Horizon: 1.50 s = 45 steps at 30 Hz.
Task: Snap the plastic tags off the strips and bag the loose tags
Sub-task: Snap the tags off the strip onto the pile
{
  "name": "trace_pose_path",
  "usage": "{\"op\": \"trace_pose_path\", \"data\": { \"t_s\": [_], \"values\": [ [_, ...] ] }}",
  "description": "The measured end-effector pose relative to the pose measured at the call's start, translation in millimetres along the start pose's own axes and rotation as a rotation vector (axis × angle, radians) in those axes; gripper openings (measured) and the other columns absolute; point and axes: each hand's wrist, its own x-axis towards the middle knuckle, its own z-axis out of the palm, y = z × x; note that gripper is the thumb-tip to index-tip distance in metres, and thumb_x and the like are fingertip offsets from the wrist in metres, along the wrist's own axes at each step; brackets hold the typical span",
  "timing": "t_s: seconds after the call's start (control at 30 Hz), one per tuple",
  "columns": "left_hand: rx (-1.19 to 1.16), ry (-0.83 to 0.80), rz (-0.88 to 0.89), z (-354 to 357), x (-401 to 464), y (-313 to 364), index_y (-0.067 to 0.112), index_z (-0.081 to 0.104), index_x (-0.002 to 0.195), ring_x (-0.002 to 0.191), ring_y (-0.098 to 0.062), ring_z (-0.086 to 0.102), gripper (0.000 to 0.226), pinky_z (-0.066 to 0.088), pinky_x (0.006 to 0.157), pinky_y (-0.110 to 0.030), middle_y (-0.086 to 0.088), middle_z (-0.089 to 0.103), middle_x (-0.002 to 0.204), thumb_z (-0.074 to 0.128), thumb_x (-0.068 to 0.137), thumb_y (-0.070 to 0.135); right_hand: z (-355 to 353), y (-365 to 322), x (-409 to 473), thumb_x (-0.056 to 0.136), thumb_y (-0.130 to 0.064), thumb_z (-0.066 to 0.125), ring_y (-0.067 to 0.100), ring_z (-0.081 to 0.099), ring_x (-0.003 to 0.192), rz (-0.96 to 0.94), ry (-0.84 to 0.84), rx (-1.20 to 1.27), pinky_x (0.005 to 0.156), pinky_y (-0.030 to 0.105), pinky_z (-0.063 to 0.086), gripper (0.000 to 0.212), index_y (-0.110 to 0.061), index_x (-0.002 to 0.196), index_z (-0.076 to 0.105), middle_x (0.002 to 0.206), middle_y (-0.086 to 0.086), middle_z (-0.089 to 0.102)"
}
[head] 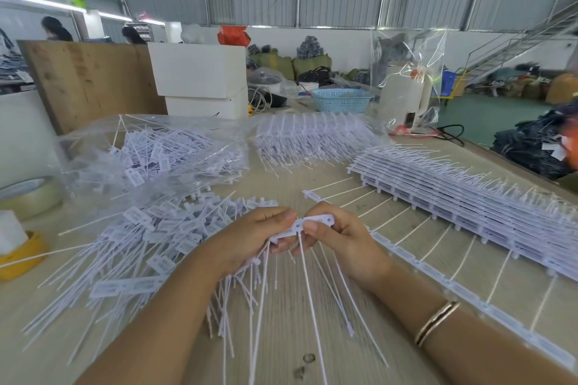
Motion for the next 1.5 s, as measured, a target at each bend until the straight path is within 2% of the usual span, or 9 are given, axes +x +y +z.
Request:
{"op": "trace_pose_path", "data": {
  "t_s": [0.33, 0.53, 0.7, 0.87, 0.97, 1.07, 1.23, 1.37, 1.5],
  "values": [
    [-0.129, 0.000, -0.037, -1, -2, 1, 0.028, 0.065, 0.059, 0.044, -0.003, 0.041, 0.032, 0.039, 0.050, -0.010, 0.007, 0.045, 0.048, 0.049, 0.085, 0.037, 4, -5, -1, 0.088, -0.004, 0.047, 0.009, 0.069, 0.070, -0.038, -0.049, -0.024, 0.066, 0.019, 0.053, 0.010, -0.005, 0.086, 0.057, 0.074, -0.005, 0.071],
    [-0.135, 0.022, -0.023, 0, 1, -2, 0.019, 0.063, 0.068, 0.053, -0.008, 0.043, 0.029, 0.039, 0.054, -0.012, 0.002, 0.048, 0.059, 0.051, 0.083, 0.040, 3, 0, 3, 0.090, 0.000, 0.049, 0.021, 0.068, 0.067, -0.155, -0.016, -0.110, 0.066, 0.030, 0.055, 0.015, -0.007, 0.085, 0.061, 0.074, 0.000, 0.069],
    [-0.272, 0.032, -0.006, -7, 1, -3, 0.021, 0.061, 0.059, 0.048, -0.010, 0.044, 0.036, 0.041, 0.057, -0.018, 0.004, 0.049, 0.052, 0.046, 0.089, 0.032, -11, -1, 8, 0.087, -0.013, 0.057, 0.022, 0.067, 0.068, -0.014, 0.226, 0.221, 0.068, 0.028, 0.053, 0.015, -0.013, 0.074, 0.064, 0.072, 0.009, 0.068],
    [-0.053, 0.120, -0.001, -6, 0, 1, 0.001, 0.053, 0.073, 0.048, -0.008, 0.047, 0.034, 0.044, 0.054, -0.016, 0.003, 0.051, 0.053, 0.044, 0.095, 0.026, -31, 13, 8, 0.096, -0.022, 0.053, 0.000, 0.054, 0.067, 0.167, 0.152, -0.635, 0.065, 0.019, 0.041, 0.012, -0.015, 0.086, 0.054, 0.072, -0.010, 0.062],
    [0.159, 0.083, -0.052, -2, 1, 2, -0.004, 0.053, 0.075, 0.048, -0.003, 0.049, 0.040, 0.042, 0.051, -0.016, 0.009, 0.055, 0.056, 0.041, 0.100, 0.024, -21, 19, 16, 0.092, -0.023, 0.060, 0.002, 0.048, 0.078, 0.123, 0.194, -0.807, 0.072, 0.015, 0.036, 0.017, -0.016, 0.105, 0.051, 0.089, -0.005, 0.053],
    [0.407, 0.166, -0.076, 1, 2, 2, 0.011, 0.055, 0.070, 0.049, 0.001, 0.050, 0.036, 0.040, 0.048, -0.014, 0.014, 0.056, 0.054, 0.044, 0.099, 0.028, -16, 14, 15, 0.092, -0.018, 0.060, 0.018, 0.049, 0.100, 0.052, 0.248, -0.906, 0.096, 0.030, 0.036, 0.026, -0.008, 0.116, 0.057, 0.104, 0.001, 0.054],
    [0.657, 0.293, -0.019, 7, 6, -1, 0.021, 0.050, 0.081, 0.048, 0.000, 0.040, 0.020, 0.033, 0.049, -0.016, 0.010, 0.049, 0.060, 0.044, 0.098, 0.031, 0, -1, 6, 0.090, -0.047, 0.048, 0.009, 0.049, 0.097, 0.181, 0.050, -0.875, 0.099, 0.046, 0.030, 0.032, -0.026, 0.076, 0.068, 0.087, -0.016, 0.056],
    [0.638, 0.289, -0.042, 4, 8, 3, 0.025, 0.048, 0.081, 0.047, -0.003, 0.041, 0.020, 0.035, 0.052, -0.023, 0.005, 0.054, 0.065, 0.040, 0.100, 0.025, 7, -2, 6, 0.089, -0.023, 0.063, 0.013, 0.053, 0.097, 0.148, -0.008, -0.776, 0.099, 0.054, 0.030, 0.021, -0.007, 0.080, 0.071, 0.086, -0.006, 0.061],
    [0.692, 0.225, -0.103, 0, 12, 6, 0.029, 0.048, 0.077, 0.052, -0.004, 0.043, 0.023, 0.034, 0.055, -0.024, 0.006, 0.055, 0.066, 0.042, 0.099, 0.028, 2, -8, 4, 0.091, -0.023, 0.060, 0.013, 0.052, 0.088, 0.169, -0.056, -0.574, 0.098, 0.060, 0.028, 0.023, -0.012, 0.074, 0.069, 0.079, 0.003, 0.059]
  ]
}}
